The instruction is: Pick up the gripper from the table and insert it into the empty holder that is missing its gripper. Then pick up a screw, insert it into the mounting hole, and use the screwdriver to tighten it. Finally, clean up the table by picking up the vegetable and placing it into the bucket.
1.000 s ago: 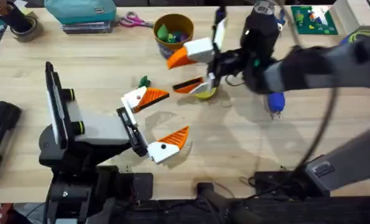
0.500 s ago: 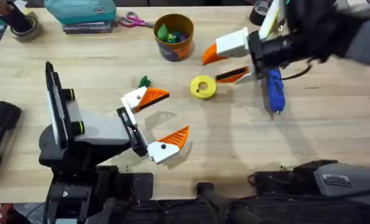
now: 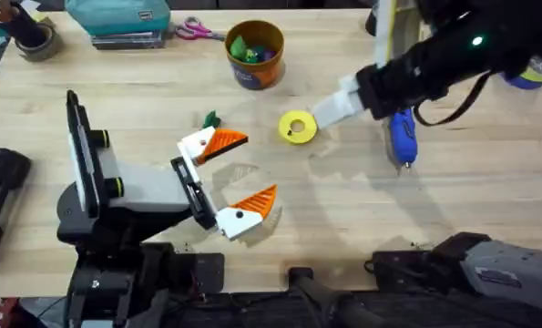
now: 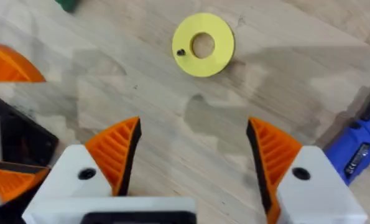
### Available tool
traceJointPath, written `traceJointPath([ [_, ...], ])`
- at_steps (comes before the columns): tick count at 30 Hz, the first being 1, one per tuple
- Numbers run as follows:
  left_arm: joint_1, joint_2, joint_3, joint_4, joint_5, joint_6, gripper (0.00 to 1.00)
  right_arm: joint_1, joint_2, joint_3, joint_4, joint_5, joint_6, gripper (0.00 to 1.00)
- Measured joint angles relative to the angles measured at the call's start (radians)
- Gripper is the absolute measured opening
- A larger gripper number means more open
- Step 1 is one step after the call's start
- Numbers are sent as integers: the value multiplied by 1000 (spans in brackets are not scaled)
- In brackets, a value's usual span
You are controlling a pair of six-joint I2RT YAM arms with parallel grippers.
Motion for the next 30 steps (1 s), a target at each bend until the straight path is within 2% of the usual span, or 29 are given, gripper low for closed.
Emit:
traceJointPath([
  [5, 0, 0, 0, 0, 0, 0, 985, 74, 0, 0, -11, 80, -11, 998],
  [9, 0, 0, 0, 0, 0, 0, 985, 93, 0, 0, -10, 105, -17, 998],
  [22, 0, 0, 0, 0, 0, 0, 985, 96, 0, -105, 46, 134, -18, 998],
  [30, 0, 0, 0, 0, 0, 0, 985, 96, 0, -205, 173, 137, -18, 998],
])
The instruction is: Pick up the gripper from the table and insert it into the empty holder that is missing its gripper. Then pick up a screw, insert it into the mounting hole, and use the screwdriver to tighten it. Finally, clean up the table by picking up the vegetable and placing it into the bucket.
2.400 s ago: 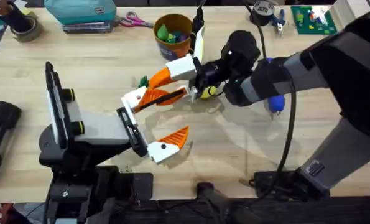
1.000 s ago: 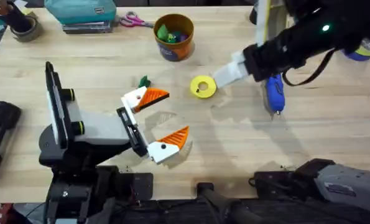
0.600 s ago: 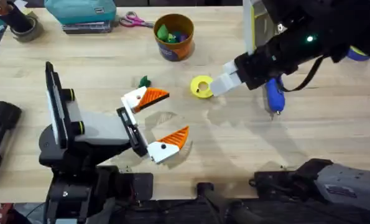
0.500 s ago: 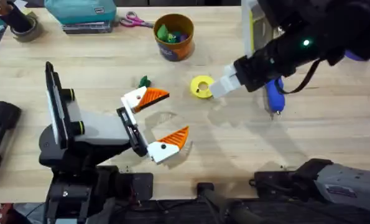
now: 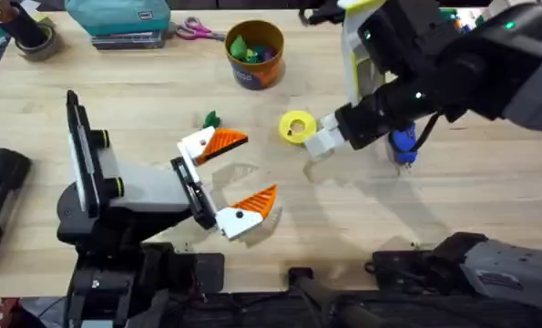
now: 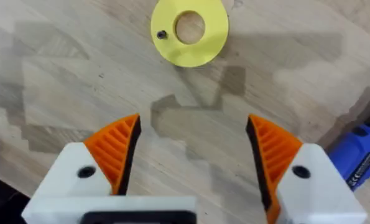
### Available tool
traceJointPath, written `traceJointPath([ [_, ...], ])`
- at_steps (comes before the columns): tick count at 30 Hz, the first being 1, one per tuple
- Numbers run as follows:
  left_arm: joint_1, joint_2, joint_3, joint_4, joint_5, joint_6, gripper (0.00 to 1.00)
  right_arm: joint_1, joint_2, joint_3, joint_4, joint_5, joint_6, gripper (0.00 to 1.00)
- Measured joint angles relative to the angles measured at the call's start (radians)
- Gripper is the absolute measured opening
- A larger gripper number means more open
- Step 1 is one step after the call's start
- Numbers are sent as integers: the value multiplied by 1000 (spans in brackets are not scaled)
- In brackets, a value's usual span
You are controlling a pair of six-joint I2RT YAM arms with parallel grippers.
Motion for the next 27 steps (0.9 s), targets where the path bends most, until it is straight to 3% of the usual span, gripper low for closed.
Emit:
traceJointPath([
  [7, 0, 0, 0, 0, 0, 0, 985, 0, 0, -49, 39, 0, 0, 997],
  [27, 0, 0, 0, 0, 0, 0, 986, 5, 53, -53, 124, 0, 0, 998],
])
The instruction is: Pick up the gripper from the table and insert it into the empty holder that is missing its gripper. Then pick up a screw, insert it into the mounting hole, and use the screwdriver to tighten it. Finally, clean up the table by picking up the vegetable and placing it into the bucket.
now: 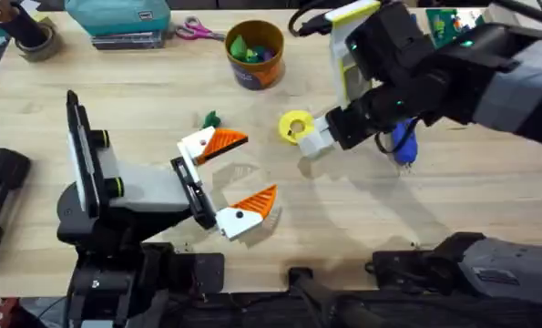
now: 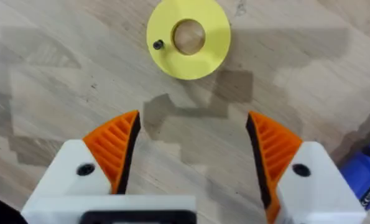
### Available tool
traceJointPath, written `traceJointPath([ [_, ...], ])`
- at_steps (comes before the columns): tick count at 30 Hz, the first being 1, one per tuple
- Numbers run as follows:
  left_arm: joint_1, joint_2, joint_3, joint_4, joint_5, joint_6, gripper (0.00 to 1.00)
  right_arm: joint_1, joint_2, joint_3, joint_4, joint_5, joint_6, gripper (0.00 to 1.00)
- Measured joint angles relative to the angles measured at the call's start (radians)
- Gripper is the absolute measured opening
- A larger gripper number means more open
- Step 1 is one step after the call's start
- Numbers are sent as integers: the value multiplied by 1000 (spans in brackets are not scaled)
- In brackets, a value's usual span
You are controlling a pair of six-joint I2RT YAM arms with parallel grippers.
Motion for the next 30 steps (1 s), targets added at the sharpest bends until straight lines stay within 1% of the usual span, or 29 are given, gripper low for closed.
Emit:
traceJointPath([
  [9, 0, 0, 0, 0, 0, 0, 986, 26, 97, 8, 12, 0, -7, 998],
  [13, 0, 0, 0, 0, 0, 0, 986, 26, 149, 42, 22, 0, -7, 998],
  [14, 0, 0, 0, 0, 0, 0, 986, 26, 186, 78, 39, 0, -7, 998],
  [22, 0, 0, 0, 0, 0, 0, 985, 46, 278, 159, 52, 3, -11, 996],
  [26, 0, 0, 0, 0, 0, 0, 985, 62, 330, 182, 83, 3, -14, 995],
  [30, 0, 0, 0, 0, 0, 0, 985, 65, 340, 183, 104, 3, -14, 980],
])
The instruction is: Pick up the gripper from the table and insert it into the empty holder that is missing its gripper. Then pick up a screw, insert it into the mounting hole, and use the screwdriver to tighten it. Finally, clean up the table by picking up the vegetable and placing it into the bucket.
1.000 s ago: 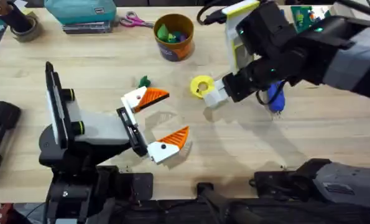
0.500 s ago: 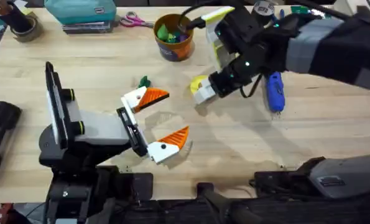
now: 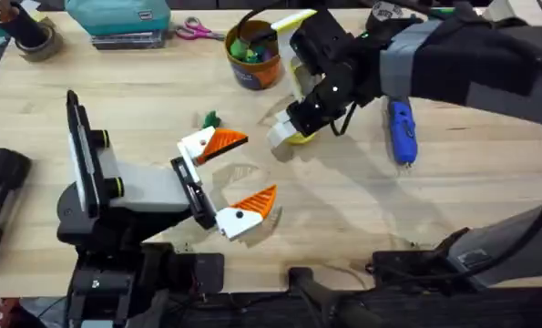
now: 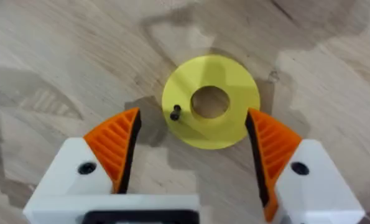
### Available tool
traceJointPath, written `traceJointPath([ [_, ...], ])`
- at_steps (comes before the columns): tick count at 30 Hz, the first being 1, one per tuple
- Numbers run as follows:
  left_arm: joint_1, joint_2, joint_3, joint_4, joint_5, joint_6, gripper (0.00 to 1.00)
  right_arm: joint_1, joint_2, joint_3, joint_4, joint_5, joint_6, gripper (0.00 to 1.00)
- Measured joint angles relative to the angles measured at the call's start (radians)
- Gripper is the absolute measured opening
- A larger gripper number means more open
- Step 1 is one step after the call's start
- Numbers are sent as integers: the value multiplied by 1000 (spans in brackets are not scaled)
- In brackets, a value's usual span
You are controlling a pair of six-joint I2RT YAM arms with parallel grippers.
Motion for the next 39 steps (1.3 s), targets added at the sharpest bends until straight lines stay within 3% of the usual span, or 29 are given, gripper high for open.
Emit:
traceJointPath([
  [9, 0, 0, 0, 0, 0, 0, 985, 22, 1, 2, 22, 27, 0, 828],
  [21, 0, 0, 0, 0, 0, 0, 985, 43, 37, 8, 28, 49, 0, 523],
  [22, 0, 0, 0, 0, 0, 0, 985, 46, 37, 10, 29, 49, 0, 464],
  [39, 0, 0, 0, 0, 0, 0, 985, 71, 37, 11, 29, 52, 0, 318],
])
